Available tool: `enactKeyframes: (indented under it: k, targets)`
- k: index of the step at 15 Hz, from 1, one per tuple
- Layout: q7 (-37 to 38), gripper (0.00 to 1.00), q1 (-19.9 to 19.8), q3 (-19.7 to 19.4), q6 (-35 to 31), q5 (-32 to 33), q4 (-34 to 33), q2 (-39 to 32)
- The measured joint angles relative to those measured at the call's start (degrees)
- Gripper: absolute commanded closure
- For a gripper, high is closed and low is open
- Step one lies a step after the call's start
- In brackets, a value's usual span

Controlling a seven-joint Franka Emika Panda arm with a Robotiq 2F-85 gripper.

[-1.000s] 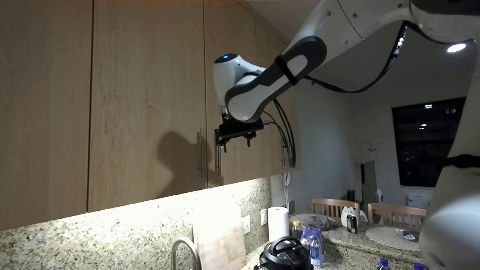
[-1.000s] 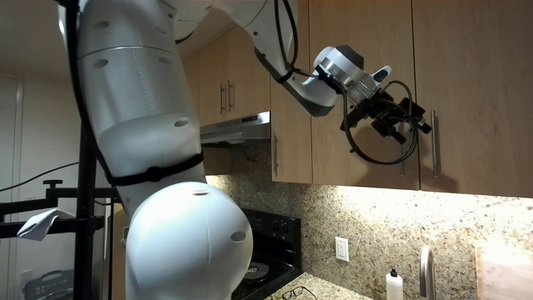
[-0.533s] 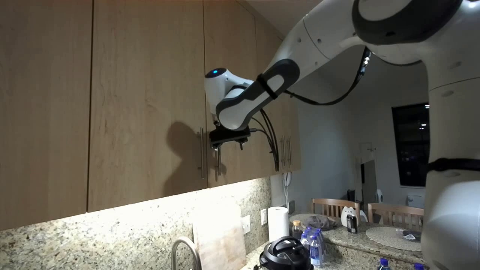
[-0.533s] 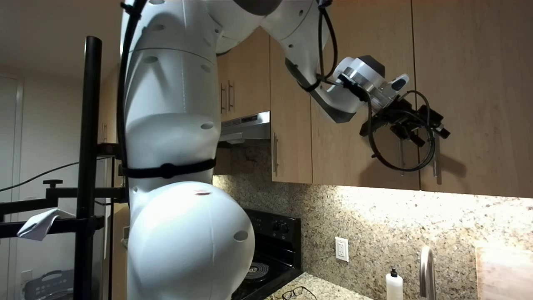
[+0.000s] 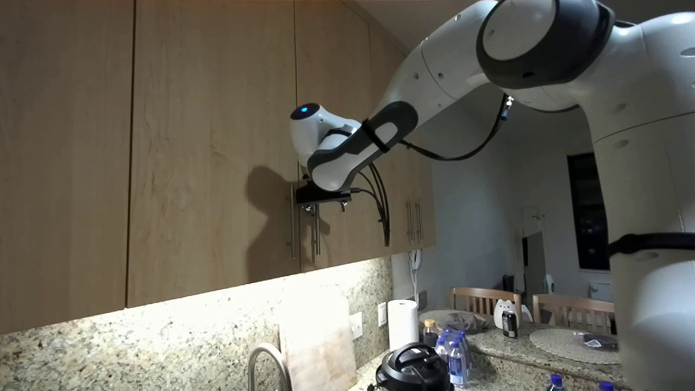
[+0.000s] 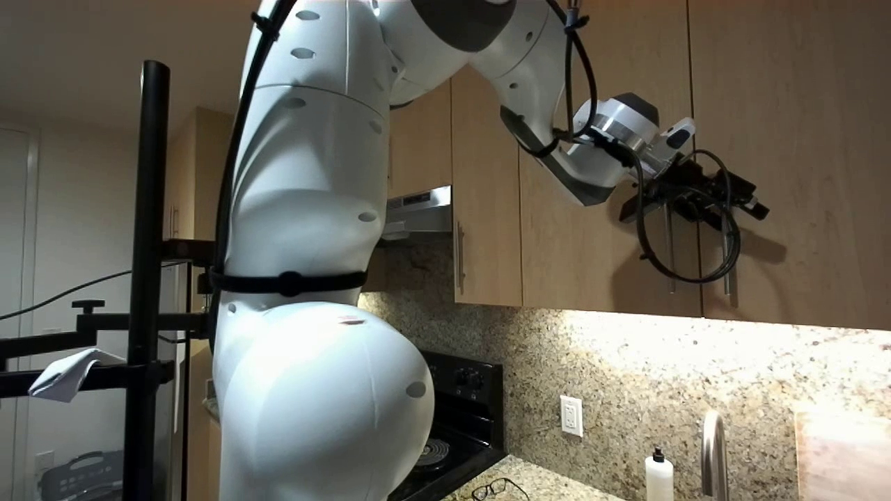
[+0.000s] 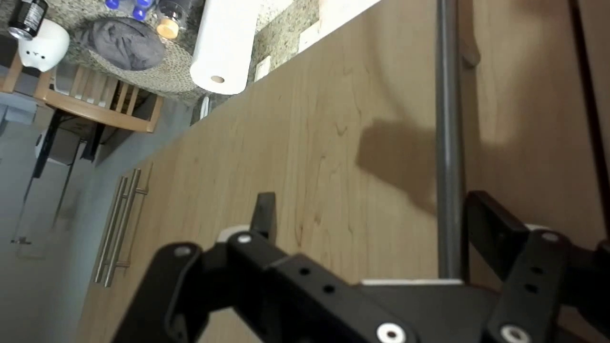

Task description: Open the right cupboard.

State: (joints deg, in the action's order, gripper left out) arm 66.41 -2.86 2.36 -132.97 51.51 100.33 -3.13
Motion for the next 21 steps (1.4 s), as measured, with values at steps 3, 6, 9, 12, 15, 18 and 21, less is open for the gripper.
enactKeyframes:
  k: [3, 6, 9, 12, 15, 18, 21]
  targets:
    - [2.32, 0.00, 0.89, -1.28, 0.31, 2.33, -0.60, -0.80]
    - [3.09, 0.00, 1.54, -1.87, 0.70, 2.93, -0.59, -0.85]
    - [5.25, 0.00, 2.02, -1.99, 1.67, 3.15, -0.60, -0.87]
    - [7.05, 0.00, 2.38, -2.06, 2.46, 3.02, -0.59, -0.87]
    - [7.86, 0.00, 2.39, -2.06, 2.50, 2.77, -0.47, -0.80]
    - [9.06, 0.00, 2.40, -2.08, 2.50, 2.76, -0.26, -0.68]
    - [10.03, 0.00, 2.40, -2.10, 2.49, 2.76, 0.16, -0.37]
